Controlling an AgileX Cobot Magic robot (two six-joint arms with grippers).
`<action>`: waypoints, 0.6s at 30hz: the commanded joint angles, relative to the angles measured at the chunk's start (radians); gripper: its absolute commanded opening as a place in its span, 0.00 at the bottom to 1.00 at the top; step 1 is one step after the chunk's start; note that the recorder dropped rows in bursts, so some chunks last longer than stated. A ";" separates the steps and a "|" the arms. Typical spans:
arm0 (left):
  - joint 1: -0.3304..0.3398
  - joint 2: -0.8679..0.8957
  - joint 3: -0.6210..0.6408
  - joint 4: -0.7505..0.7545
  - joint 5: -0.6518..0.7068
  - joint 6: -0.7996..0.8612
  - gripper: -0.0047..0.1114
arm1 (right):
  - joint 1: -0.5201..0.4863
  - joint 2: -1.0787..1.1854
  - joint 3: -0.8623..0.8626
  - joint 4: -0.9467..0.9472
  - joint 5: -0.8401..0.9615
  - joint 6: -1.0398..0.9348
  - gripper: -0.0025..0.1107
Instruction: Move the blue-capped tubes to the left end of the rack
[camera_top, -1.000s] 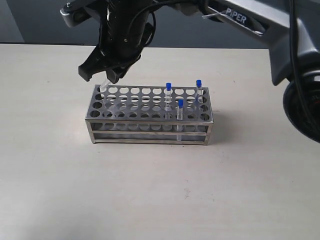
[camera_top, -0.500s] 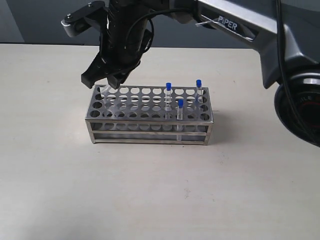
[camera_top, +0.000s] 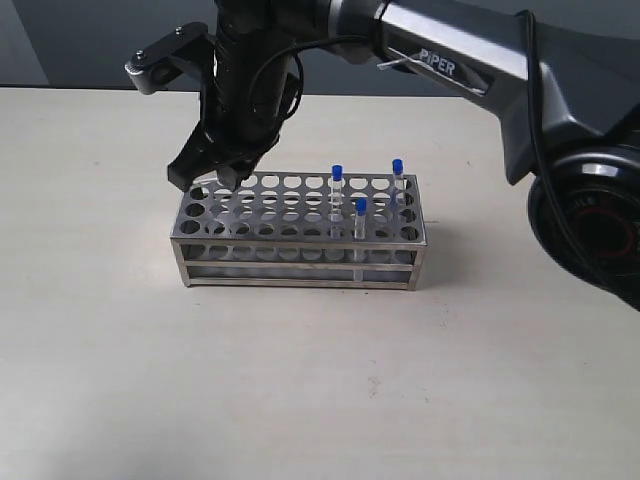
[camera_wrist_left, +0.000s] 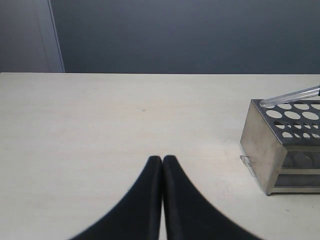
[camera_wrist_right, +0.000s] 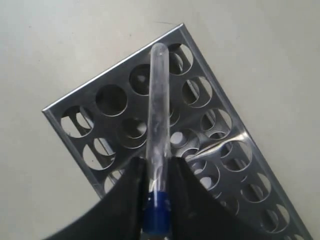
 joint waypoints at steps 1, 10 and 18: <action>-0.004 -0.004 -0.003 -0.004 -0.006 -0.001 0.05 | -0.003 -0.012 0.001 -0.035 0.007 -0.006 0.01; -0.004 -0.004 -0.003 -0.004 -0.006 -0.001 0.05 | -0.003 -0.052 0.001 -0.068 0.007 -0.006 0.01; -0.004 -0.004 -0.003 0.000 -0.008 -0.001 0.05 | 0.002 -0.032 0.001 -0.068 0.007 -0.013 0.01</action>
